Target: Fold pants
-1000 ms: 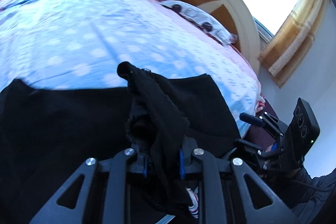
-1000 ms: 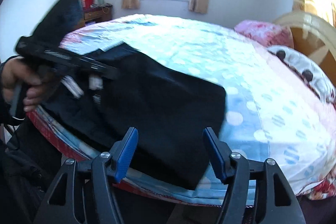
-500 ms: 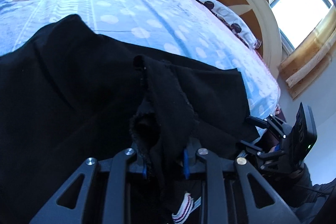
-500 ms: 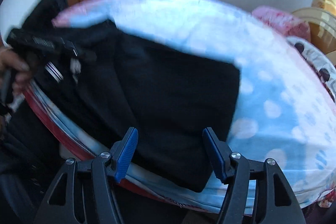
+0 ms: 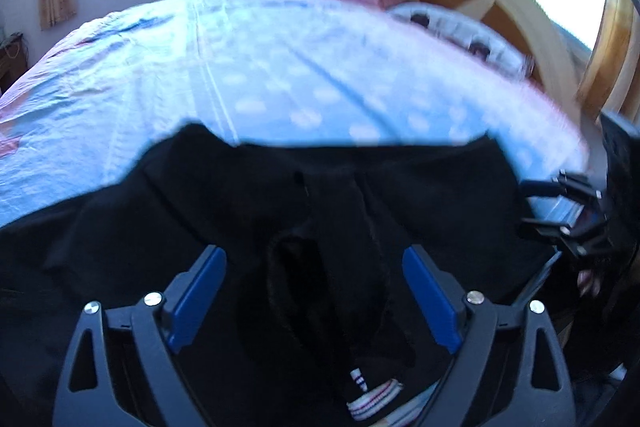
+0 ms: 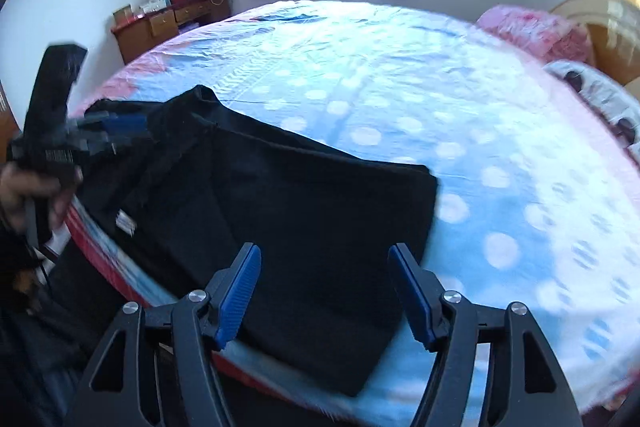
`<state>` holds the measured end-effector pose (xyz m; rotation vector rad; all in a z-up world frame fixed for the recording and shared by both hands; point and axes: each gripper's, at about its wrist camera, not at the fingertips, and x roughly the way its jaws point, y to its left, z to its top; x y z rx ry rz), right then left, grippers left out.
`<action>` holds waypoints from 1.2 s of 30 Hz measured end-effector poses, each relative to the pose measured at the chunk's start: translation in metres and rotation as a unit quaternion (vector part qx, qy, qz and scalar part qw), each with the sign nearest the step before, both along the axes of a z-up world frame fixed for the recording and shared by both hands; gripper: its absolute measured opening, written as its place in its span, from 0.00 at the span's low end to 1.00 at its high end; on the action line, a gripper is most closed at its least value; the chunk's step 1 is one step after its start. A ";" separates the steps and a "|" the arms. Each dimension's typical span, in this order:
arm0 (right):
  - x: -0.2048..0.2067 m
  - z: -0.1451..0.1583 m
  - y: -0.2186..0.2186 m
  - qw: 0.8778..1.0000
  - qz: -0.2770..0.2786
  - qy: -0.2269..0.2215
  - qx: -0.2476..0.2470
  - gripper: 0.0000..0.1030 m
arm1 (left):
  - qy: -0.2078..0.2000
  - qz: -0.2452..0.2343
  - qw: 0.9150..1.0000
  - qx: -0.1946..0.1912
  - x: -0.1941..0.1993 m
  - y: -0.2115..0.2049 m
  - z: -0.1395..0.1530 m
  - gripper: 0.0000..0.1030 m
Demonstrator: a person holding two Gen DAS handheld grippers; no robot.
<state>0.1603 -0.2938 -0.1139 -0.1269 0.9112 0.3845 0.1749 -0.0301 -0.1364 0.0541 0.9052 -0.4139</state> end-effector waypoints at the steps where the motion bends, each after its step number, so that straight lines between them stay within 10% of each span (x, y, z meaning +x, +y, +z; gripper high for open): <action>1: 0.007 -0.010 0.001 1.000 -0.007 0.022 -0.011 0.68 | 0.005 -0.004 1.000 0.023 -0.001 -0.006 -0.010 0.90; 7: 0.001 -0.008 0.014 0.998 0.025 0.014 -0.057 0.71 | -0.026 -0.025 0.998 0.058 -0.024 -0.009 -0.012 0.90; 16: 0.035 0.045 -0.012 0.991 -0.024 0.036 0.128 0.71 | -0.079 0.041 0.996 0.023 -0.036 0.045 0.016 0.95; 23: 0.109 0.054 0.097 0.973 0.089 0.083 0.195 0.71 | -0.063 0.082 0.995 0.011 -0.036 0.074 0.003 0.95; 31: 0.199 -0.003 0.194 0.943 0.089 0.230 0.225 0.71 | -0.044 0.098 0.994 0.029 -0.025 0.088 -0.011 0.96; 36: 0.211 -0.028 0.210 0.925 0.092 0.279 0.242 0.21 | -0.036 0.103 0.993 0.034 -0.022 0.092 -0.016 1.00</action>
